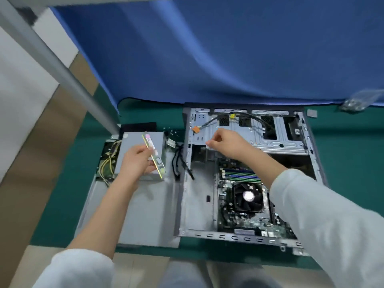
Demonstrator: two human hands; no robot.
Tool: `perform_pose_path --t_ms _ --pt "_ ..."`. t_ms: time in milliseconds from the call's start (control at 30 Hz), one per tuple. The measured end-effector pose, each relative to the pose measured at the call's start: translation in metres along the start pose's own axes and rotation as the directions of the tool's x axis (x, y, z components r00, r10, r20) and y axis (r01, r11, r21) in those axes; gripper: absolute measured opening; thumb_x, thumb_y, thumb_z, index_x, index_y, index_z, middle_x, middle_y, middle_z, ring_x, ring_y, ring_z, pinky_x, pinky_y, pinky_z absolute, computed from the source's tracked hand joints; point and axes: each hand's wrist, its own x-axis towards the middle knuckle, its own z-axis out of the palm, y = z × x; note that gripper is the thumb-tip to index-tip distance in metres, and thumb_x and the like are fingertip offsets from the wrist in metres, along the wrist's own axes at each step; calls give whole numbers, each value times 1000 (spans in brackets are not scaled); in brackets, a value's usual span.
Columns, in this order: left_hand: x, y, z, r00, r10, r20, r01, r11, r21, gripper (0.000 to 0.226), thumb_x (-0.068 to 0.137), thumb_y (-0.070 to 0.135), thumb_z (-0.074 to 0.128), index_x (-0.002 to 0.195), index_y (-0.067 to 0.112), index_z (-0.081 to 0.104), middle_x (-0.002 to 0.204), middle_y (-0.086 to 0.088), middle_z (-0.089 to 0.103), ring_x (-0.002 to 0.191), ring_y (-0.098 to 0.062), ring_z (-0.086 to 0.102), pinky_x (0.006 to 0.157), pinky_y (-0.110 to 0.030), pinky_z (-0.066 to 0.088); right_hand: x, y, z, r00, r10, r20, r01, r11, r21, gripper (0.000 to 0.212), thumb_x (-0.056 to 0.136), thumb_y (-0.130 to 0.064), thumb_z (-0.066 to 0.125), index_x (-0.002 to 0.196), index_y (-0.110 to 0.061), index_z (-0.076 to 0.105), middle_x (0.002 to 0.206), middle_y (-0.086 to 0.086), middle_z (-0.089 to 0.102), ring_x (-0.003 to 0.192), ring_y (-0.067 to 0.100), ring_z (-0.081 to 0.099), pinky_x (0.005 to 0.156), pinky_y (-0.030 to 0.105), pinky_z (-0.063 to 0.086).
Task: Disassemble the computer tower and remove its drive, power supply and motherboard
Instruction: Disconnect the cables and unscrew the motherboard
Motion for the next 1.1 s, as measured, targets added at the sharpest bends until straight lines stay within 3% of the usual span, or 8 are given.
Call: perform_pose_path --t_ms 133,267,400,533,767,933,1033,1100 --pt "32 -14 -2 999 0 50 -15 952 306 7 92 5 55 94 6 61 90 -17 65 72 -27 64 77 -43 57 19 -10 8 990 105 89 -76 955 -286 27 89 -48 57 91 -21 55 100 2 62 94 24 58 74 31 42" --pt "49 -28 22 987 126 102 -162 754 636 12 88 18 63 98 13 67 90 -10 71 84 -22 65 81 -29 51 26 -9 14 987 137 82 -98 925 -367 26 90 -48 54 91 -22 51 99 -2 59 92 23 56 74 31 45" --pt "48 -38 38 976 194 103 -207 661 721 10 87 17 62 91 11 69 96 -8 69 88 -25 61 71 -23 41 27 -5 19 993 117 32 -91 895 -436 29 90 -52 49 91 -24 43 85 -6 50 81 21 50 67 30 40" --pt "42 -57 36 965 217 146 -247 573 782 17 88 16 54 95 8 67 96 -12 67 90 -32 61 73 -31 50 29 -1 23 995 102 2 -91 895 -436 27 90 -53 49 84 -28 40 72 -11 44 72 18 49 57 27 35" --pt "46 -61 57 956 238 175 -264 422 867 18 86 -4 45 97 3 58 96 -17 64 79 -31 56 64 -35 44 25 0 24 997 40 -65 -65 883 -465 35 90 -52 48 70 -29 32 70 -11 43 63 13 45 50 24 27" --pt "56 -64 76 979 173 106 -183 521 834 41 86 -14 41 126 -4 39 111 -20 63 101 -34 62 76 -36 47 24 1 28 996 25 -89 -64 878 -474 26 92 -50 48 85 -27 39 71 -11 38 68 16 45 48 23 23" --pt "59 -66 84 996 87 -11 -58 747 663 38 94 -5 36 131 -2 31 115 -21 61 104 -34 60 76 -35 43 24 0 28 995 31 -93 -72 872 -485 26 92 -51 47 85 -27 39 73 -9 40 70 17 46 50 25 26" --pt "63 -63 89 993 -92 -81 116 911 395 36 102 14 26 134 -1 34 126 -20 55 115 -32 53 89 -34 39 23 1 29 995 37 -92 -78 867 -493 26 92 -51 46 86 -26 39 79 -6 44 73 19 47 55 27 30"
